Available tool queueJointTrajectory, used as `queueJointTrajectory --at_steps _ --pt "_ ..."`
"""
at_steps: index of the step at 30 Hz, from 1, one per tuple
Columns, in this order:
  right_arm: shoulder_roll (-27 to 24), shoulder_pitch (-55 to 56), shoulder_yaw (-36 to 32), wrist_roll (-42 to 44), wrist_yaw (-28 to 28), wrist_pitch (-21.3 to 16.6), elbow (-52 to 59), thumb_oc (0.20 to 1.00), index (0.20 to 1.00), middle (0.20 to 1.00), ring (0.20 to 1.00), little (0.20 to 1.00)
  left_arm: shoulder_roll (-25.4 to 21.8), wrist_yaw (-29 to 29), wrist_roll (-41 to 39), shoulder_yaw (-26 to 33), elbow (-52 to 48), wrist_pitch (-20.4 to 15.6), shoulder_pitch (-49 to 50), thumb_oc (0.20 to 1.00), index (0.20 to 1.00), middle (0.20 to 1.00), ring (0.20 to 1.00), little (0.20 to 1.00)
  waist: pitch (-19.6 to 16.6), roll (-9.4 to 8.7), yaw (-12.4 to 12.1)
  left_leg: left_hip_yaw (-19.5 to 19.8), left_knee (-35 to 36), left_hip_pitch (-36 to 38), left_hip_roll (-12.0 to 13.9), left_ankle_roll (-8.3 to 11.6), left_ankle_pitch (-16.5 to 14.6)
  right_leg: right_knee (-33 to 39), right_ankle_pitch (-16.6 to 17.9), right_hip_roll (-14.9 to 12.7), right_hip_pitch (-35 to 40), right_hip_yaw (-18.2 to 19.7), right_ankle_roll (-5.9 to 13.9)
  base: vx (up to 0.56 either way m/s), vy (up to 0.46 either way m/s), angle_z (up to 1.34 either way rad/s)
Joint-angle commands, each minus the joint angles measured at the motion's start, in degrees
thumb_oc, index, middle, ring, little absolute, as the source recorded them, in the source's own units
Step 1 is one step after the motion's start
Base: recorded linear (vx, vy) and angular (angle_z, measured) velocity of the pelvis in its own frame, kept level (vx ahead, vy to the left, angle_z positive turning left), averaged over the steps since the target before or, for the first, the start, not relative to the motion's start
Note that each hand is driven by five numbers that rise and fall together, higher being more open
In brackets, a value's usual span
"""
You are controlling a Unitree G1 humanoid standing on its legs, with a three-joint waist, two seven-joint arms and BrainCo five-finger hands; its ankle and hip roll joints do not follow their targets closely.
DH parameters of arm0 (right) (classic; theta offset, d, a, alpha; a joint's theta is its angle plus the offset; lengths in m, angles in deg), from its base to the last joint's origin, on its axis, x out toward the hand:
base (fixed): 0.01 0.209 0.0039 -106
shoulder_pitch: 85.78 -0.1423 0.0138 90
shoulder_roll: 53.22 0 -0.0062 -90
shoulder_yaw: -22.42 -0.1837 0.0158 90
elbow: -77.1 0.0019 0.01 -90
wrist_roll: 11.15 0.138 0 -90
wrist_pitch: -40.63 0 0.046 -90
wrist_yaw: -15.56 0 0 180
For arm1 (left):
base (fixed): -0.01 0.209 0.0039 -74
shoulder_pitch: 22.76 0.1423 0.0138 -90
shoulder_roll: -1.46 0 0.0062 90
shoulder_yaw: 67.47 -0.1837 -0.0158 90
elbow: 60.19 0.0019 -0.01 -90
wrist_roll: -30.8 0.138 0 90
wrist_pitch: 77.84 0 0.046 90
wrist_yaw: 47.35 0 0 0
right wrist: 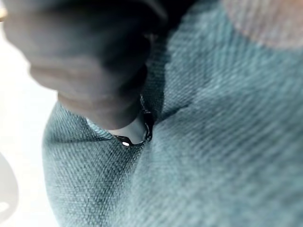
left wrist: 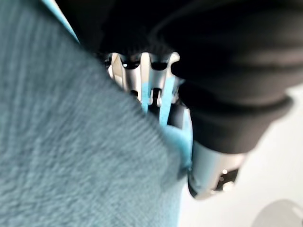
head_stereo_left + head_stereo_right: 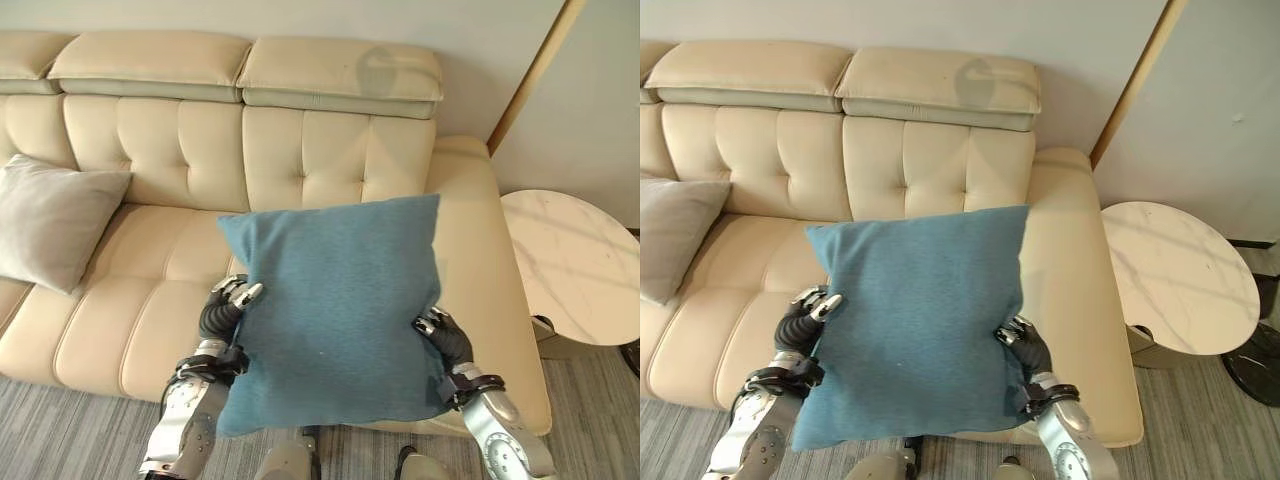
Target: Pick up all the scattered cushions and arrange them neatly on the sofa.
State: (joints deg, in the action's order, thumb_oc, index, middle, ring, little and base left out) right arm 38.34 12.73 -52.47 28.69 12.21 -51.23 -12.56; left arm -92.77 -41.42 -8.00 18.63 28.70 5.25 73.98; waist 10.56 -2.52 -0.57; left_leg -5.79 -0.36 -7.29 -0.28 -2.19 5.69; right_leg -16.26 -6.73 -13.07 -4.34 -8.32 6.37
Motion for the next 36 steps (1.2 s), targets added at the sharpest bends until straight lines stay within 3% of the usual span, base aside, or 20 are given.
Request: queueJointTrajectory --at_steps 1,3,5,6,10,11,14,15,19,22,23,28,29,30,31,32,33,36 --pt "1.28 -7.68 4.22 0.77 -3.96 -3.49 4.22 0.2 0.2 0.2 0.2 0.2 1.28 -3.05 3.15 -4.51 -7.26 -3.44 -3.0 0.2 0.2 0.2 0.2 0.2 -1.79 -0.54 0.04 -2.03 0.39 2.59 3.59 3.26 -6.64 3.06 1.69 3.37 -1.89 -4.91 -0.39 0.01 0.132 -0.34" --pt "1.17 -9.55 5.17 0.36 -3.17 -4.27 2.98 0.2 0.2 0.2 0.2 0.2 1.46 -2.43 3.35 -4.73 -6.04 -3.82 -4.47 0.2 0.2 0.2 0.2 0.2 -0.65 -0.59 -0.21 -2.94 -0.46 3.06 2.82 3.23 -7.97 6.41 0.95 4.96 -2.32 -8.17 -1.59 0.03 0.082 -0.45" --pt "1.32 -10.61 5.4 0.78 -2.82 -4.2 1.98 0.2 0.2 0.2 0.2 0.2 1.71 -2.25 3.53 -4.83 -5.34 -4.26 -5.54 0.2 0.2 0.2 0.2 0.2 -0.11 -0.5 -0.08 -3.0 -1.78 2.37 2.68 3.25 -8.34 8.28 1.22 4.91 -1.82 -7.55 -1.2 -0.01 0.046 -0.29" --pt "1.22 -13.75 6.34 1.67 -1.88 -4.83 1.86 0.2 0.2 0.2 0.2 0.2 2.17 -1.19 3.17 -5.31 -4.55 -4.95 -9.09 0.2 0.2 0.2 0.2 0.2 1.51 -0.71 -0.09 -3.07 -3.78 0.44 1.95 2.86 -9.1 7.08 1.59 6.06 -4.86 -4.39 -2.15 -0.1 0.041 0.08" --pt "2.07 -26.21 9.88 2.0 1.92 -7.58 -2.21 0.2 0.2 0.2 0.2 0.2 2.22 1.98 3.26 -8.0 -0.71 -7.82 -20.41 0.2 0.2 0.2 0.2 0.2 3.29 -0.17 -0.68 -3.19 -8.33 -8.7 1.51 2.28 -9.75 5.25 2.22 5.65 -12.43 -3.72 -3.83 -0.15 -0.018 -0.02" --pt "2.21 -29.39 10.63 2.08 2.99 -8.07 -4.13 0.2 0.2 0.2 0.2 0.2 1.6 3.2 3.48 -8.59 0.57 -8.49 -23.46 0.2 0.2 0.2 0.2 0.2 3.49 0.06 -0.88 -2.41 -9.42 -10.25 1.52 2.61 -11.11 4.05 0.91 6.07 -14.31 -3.07 -3.76 -0.1 -0.043 0.09" --pt "-0.29 -45.32 11.15 -1.11 9.11 -10.19 -12.02 0.2 0.2 0.2 0.2 0.2 -2.99 8.69 5.22 -11.02 7.7 -11.43 -39.74 0.2 0.2 0.2 0.2 0.2 4.37 0.33 -1.31 -1.49 -12.49 -17.5 1.38 2.82 -11.08 1.55 0.74 6.11 -21.16 -2.56 -4.12 -0.1 -0.051 0.01" --pt "-0.27 -45.88 11.02 -1.08 9.11 -10.27 -12.32 0.2 0.2 0.2 0.2 0.2 -3.04 8.69 5.15 -11.1 8.12 -11.6 -40.41 0.2 0.2 0.2 0.2 0.2 4.57 0.29 -1.35 -1.47 -12.7 -17.83 1.39 2.83 -11.14 1.39 0.7 6.09 -21.46 -2.56 -4.14 -0.09 -0.049 0.05" --pt "-5.28 -70.96 11.71 -4.7 17.71 -12.26 -25.3 0.2 0.2 0.2 0.2 0.2 -12.77 14.82 8.39 -17.84 21.18 -13.85 -68.52 0.2 0.2 0.2 0.2 0.2 7.01 -0.14 -1.87 -0.62 -15.02 -24.82 2.28 4.0 -10.37 -0.48 0.94 5.88 -27.76 -2.24 -3.35 -0.07 -0.06 0.08" --pt "-8.88 -86.28 14.39 -6.36 22.04 -14.6 -32.26 0.2 0.2 0.2 0.2 0.2 -17.62 17.72 12.21 -22.83 28.59 -14.53 -83.64 0.2 0.2 0.2 0.2 0.2 8.06 -0.52 -2.04 -0.1 -14.73 -29.42 2.36 4.85 -9.42 -0.61 1.31 5.82 -31.8 -2.47 -2.76 -0.04 -0.036 0.05" --pt "-8.84 -87.0 14.4 -6.28 22.02 -14.77 -32.75 0.2 0.2 0.2 0.2 0.2 -17.69 17.74 12.14 -23.08 29.05 -14.68 -84.4 0.2 0.2 0.2 0.2 0.2 8.26 -0.6 -2.01 -0.08 -14.8 -29.72 2.36 4.85 -9.38 -0.67 1.34 5.81 -32.09 -2.48 -2.76 -0.04 -0.023 0.09" --pt "-9.84 -101.93 21.07 -16.45 32.13 -14.6 -44.53 0.2 0.2 0.2 0.2 0.2 -19.63 26.95 22.61 -29.49 43.5 -10.84 -98.91 0.2 0.2 0.2 0.2 0.2 9.13 -1.24 -2.49 0.65 -13.65 -35.76 2.04 5.61 -7.62 0.28 2.99 5.56 -37.47 -3.4 -1.7 -0.03 -0.044 0.13" --pt "-9.69 -103.36 21.66 -19.15 34.22 -13.99 -46.04 0.492 0.492 0.492 0.492 0.492 -19.59 28.42 24.69 -30.06 45.46 -9.45 -100.58 0.2 0.2 0.2 0.2 0.2 9.24 -1.31 -2.61 0.81 -13.26 -36.82 1.98 5.67 -7.3 0.56 3.23 5.55 -38.35 -3.45 -1.59 -0.02 -0.06 0.12" --pt "-10.17 -105.54 23.39 -22.58 36.3 -12.68 -48.09 1.0 1.0 1.0 1.0 1.0 -19.41 30.36 28.15 -31.2 48.22 -7.48 -102.84 0.2 0.2 0.2 0.2 0.2 9.34 -1.47 -2.75 1.15 -12.84 -38.28 1.9 5.72 -6.81 1.01 3.58 5.5 -39.54 -3.68 -1.35 -0.02 -0.06 0.07" --pt "-10.45 -107.07 25.01 -26.17 38.13 -11.52 -49.26 1.0 1.0 1.0 1.0 1.0 -19.27 31.54 31.17 -32.56 50.23 -6.01 -104.99 0.68 0.68 0.68 0.68 0.68 9.7 -1.6 -2.84 1.43 -12.53 -39.51 1.84 5.73 -6.5 1.27 3.8 5.55 -40.64 -3.79 -1.2 -0.02 -0.047 0.08" --pt "-10.46 -107.12 24.99 -26.18 38.15 -11.51 -49.28 1.0 1.0 1.0 1.0 1.0 -19.24 31.54 31.16 -32.62 50.3 -6.02 -105.1 1.0 1.0 1.0 1.0 1.0 9.69 -1.62 -2.84 1.44 -12.55 -39.59 1.84 5.73 -6.49 1.25 3.8 5.54 -40.72 -3.8 -1.2 -0.02 -0.065 0.11" --pt "-11.44 -109.04 28.27 -33.23 41.11 -8.8 -51.2 1.0 1.0 1.0 1.0 1.0 -19.41 33.28 36.58 -35.76 53.99 -3.06 -108.08 1.0 1.0 1.0 1.0 1.0 10.38 -1.95 -3.1 1.91 -12.31 -41.68 1.72 5.69 -5.85 1.43 4.08 5.64 -42.54 -4.07 -1.05 -0.01 -0.058 0.23" --pt "-12.0 -109.9 30.5 -38.26 43.24 -6.31 -54.05 1.0 1.0 1.0 1.0 1.0 -18.86 33.89 42.37 -39.76 58.17 -0.04 -111.05 1.0 1.0 1.0 1.0 1.0 10.89 -2.29 -3.24 2.66 -11.88 -43.92 1.43 5.69 -4.83 1.41 4.3 5.77 -44.55 -4.55 -0.85 -0.01 -0.059 0.24"
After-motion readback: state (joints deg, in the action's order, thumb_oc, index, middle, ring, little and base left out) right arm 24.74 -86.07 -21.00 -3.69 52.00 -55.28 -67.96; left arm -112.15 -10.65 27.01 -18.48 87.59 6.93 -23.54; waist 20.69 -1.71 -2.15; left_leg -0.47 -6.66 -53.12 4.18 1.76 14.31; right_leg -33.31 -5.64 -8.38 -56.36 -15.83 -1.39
